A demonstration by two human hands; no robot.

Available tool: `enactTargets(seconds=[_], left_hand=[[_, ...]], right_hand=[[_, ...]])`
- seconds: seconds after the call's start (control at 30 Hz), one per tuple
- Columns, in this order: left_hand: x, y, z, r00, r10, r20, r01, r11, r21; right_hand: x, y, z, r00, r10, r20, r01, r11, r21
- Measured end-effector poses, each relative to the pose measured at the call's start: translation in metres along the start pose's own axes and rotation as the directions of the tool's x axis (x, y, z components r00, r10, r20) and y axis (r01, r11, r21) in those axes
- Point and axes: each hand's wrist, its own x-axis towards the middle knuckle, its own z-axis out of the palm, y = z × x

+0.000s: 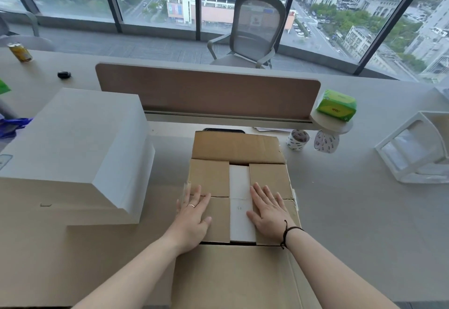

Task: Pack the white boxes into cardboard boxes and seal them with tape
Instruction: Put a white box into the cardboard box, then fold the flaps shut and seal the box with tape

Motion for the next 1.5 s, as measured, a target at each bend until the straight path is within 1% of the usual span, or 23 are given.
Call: enactTargets(seconds=[0.07, 0.17, 0.23, 0.27, 0.33, 0.4, 0.47, 0.53, 0.57, 0.63, 0.7, 0.77, 0.8, 0.83, 0.9, 0.97, 1.07, 1.13, 1.2, 1.27, 1.37, 1.43, 1.5], left_hand=[[-0.011, -0.005, -0.003, 0.998, -0.006, -0.063, -0.005, 0.985, -0.171], [-0.03, -0.015, -0.007, 0.979, -0.106, -0.174, 0.053, 0.957, -0.285], [-0.041, -0.022, -0.009, 0.966, -0.164, -0.198, 0.091, 0.938, -0.336], [-0.045, -0.024, -0.01, 0.967, -0.174, -0.185, 0.097, 0.926, -0.366], [-0.052, -0.026, -0.012, 0.976, -0.179, -0.127, 0.111, 0.902, -0.417], [-0.06, -0.03, -0.013, 0.982, -0.183, -0.051, 0.143, 0.888, -0.437], [-0.066, -0.037, -0.013, 0.988, -0.157, 0.001, 0.142, 0.891, -0.432], [-0.07, -0.043, -0.013, 0.988, -0.154, 0.02, 0.148, 0.901, -0.408], [-0.07, -0.044, -0.014, 0.988, -0.154, 0.025, 0.151, 0.899, -0.412], [-0.07, -0.042, -0.019, 0.986, -0.166, 0.029, 0.161, 0.879, -0.448], [-0.07, -0.037, -0.025, 0.985, -0.171, 0.039, 0.169, 0.866, -0.47], [-0.068, -0.037, -0.029, 0.987, -0.156, 0.046, 0.16, 0.882, -0.443], [-0.066, -0.035, -0.029, 0.986, -0.162, 0.035, 0.161, 0.879, -0.448], [-0.064, -0.034, -0.029, 0.98, -0.198, -0.002, 0.174, 0.865, -0.471], [-0.057, -0.033, -0.023, 0.947, -0.303, -0.103, 0.198, 0.808, -0.555], [-0.05, -0.032, -0.015, 0.913, -0.373, -0.167, 0.213, 0.783, -0.584], [-0.042, -0.034, -0.004, 0.881, -0.426, -0.204, 0.231, 0.765, -0.602], [-0.039, -0.033, -0.004, 0.869, -0.456, -0.192, 0.253, 0.744, -0.619], [-0.035, -0.035, -0.007, 0.866, -0.473, -0.162, 0.29, 0.738, -0.609], [-0.029, -0.032, -0.015, 0.867, -0.482, -0.127, 0.325, 0.74, -0.589], [-0.013, -0.023, -0.027, 0.872, -0.475, -0.115, 0.334, 0.751, -0.57], [0.004, -0.012, -0.038, 0.883, -0.453, -0.122, 0.319, 0.77, -0.552], [0.024, -0.001, -0.048, 0.901, -0.422, -0.097, 0.309, 0.784, -0.539]], right_hand=[[-0.001, 0.005, -0.005, 0.999, -0.04, 0.003, 0.04, 0.997, 0.06], [-0.014, 0.022, -0.015, 0.996, -0.092, -0.016, 0.094, 0.981, 0.168], [-0.03, 0.046, -0.016, 0.991, -0.117, -0.072, 0.124, 0.986, 0.109], [-0.04, 0.06, -0.015, 0.986, -0.119, -0.118, 0.129, 0.988, 0.085], [-0.06, 0.085, -0.013, 0.978, -0.087, -0.189, 0.108, 0.989, 0.102], [-0.08, 0.105, -0.009, 0.982, -0.074, -0.173, 0.097, 0.987, 0.126], [-0.096, 0.114, -0.002, 0.989, -0.103, -0.109, 0.117, 0.984, 0.134], [-0.103, 0.118, 0.003, 0.99, -0.115, -0.08, 0.128, 0.976, 0.178], [-0.103, 0.12, 0.004, 0.99, -0.107, -0.091, 0.124, 0.969, 0.213], [-0.104, 0.122, 0.001, 0.993, -0.053, -0.108, 0.084, 0.948, 0.308], [-0.104, 0.119, -0.004, 0.997, 0.001, -0.075, 0.035, 0.881, 0.473], [-0.102, 0.115, -0.004, 0.999, 0.029, -0.045, 0.01, 0.719, 0.695], [-0.098, 0.114, -0.003, 0.997, 0.061, -0.054, 0.0, 0.659, 0.752], [-0.095, 0.112, -0.003, 0.991, 0.115, -0.064, -0.022, 0.624, 0.781], [-0.087, 0.107, -0.001, 0.968, 0.243, -0.069, -0.102, 0.626, 0.773], [-0.079, 0.101, 0.003, 0.945, 0.324, -0.05, -0.175, 0.626, 0.76], [-0.071, 0.088, 0.01, 0.914, 0.406, -0.009, -0.254, 0.59, 0.766], [-0.07, 0.083, 0.013, 0.896, 0.443, 0.015, -0.283, 0.547, 0.788], [-0.069, 0.082, 0.011, 0.885, 0.465, 0.026, -0.295, 0.516, 0.805], [-0.067, 0.082, 0.004, 0.882, 0.469, 0.038, -0.306, 0.509, 0.804], [-0.056, 0.079, -0.014, 0.888, 0.457, 0.042, -0.311, 0.531, 0.788], [-0.043, 0.074, -0.03, 0.901, 0.434, 0.017, -0.28, 0.55, 0.787], [-0.025, 0.067, -0.047, 0.913, 0.407, -0.023, -0.24, 0.584, 0.775]])
